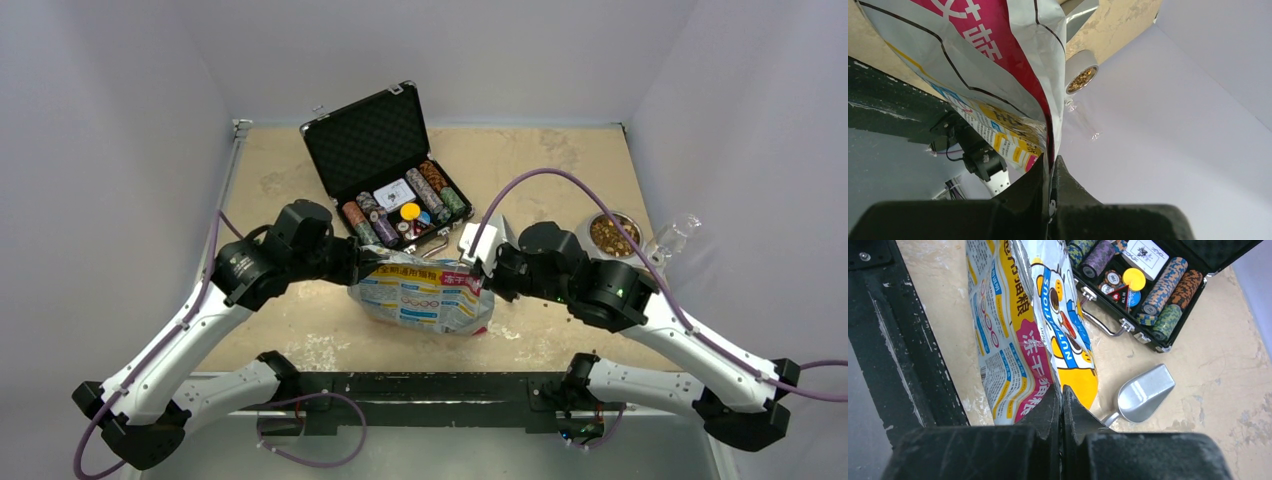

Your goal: Serve the pet food

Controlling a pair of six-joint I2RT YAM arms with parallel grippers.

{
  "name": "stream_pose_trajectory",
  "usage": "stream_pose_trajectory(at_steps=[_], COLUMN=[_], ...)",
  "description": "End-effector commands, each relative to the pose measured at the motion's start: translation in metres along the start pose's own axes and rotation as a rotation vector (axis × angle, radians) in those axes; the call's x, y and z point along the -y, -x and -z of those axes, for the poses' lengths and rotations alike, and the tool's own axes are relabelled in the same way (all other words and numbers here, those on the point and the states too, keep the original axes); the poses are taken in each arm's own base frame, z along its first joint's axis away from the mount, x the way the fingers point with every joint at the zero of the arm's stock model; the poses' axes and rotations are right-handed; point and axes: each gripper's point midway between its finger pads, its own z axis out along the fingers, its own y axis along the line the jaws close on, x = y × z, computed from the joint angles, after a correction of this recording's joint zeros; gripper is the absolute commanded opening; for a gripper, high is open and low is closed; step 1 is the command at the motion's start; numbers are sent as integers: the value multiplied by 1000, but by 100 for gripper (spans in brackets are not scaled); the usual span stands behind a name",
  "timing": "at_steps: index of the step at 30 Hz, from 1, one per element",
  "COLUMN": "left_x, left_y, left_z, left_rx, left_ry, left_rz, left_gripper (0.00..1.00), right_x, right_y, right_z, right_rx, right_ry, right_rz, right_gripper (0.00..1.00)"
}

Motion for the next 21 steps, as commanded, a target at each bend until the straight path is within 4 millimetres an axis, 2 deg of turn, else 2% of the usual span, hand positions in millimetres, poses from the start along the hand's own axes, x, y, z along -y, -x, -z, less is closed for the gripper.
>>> stream_pose_trajectory(at_steps=[1, 3, 4, 5, 6, 9, 11, 12, 13, 14, 16, 19, 21], left_x=[18, 18, 18, 18, 18, 18, 18, 18, 18, 18, 18, 18, 18], left_y=[14, 15, 14, 14, 14, 14, 14, 14, 14, 14, 14, 14, 14], left_z=[22, 22, 22, 22, 22, 22, 23, 22, 23, 23, 23, 23, 22], left_rx=[74, 76, 75, 75, 75, 74, 73, 73, 73, 72, 73, 74, 75], left_ry=[-92, -90, -91, -91, -90, -90, -91, -90, -91, -91, -91, -91, -92], left_rz=[27, 28, 28, 28, 28, 28, 29, 28, 28, 28, 28, 27, 22], left_gripper=[0, 0, 0, 0, 0, 0, 0, 0, 0, 0, 0, 0, 0], right_x=[26, 31, 32, 32, 31, 22, 30, 34, 34, 32, 27, 34, 32], right_y=[-45, -44, -43, -43, -45, -51, -50, -50, -51, -53, -56, -58, -56], right_z=[27, 31, 33, 34, 34, 37, 41, 43, 43, 44, 45, 47, 46], right_rx=[-155, -132, -120, -117, -122, -143, -129, -119, -116, -119, -132, -133, -118], right_ry=[-147, -184, -198, -201, -197, -143, -205, -229, -233, -220, -194, -238, -227], right_rz=[-3, -23, -35, -39, -39, -33, -64, -71, -70, -62, -54, -67, -68], right_gripper=[0, 0, 7, 7, 0, 0, 0, 12, 13, 0, 0, 0, 8])
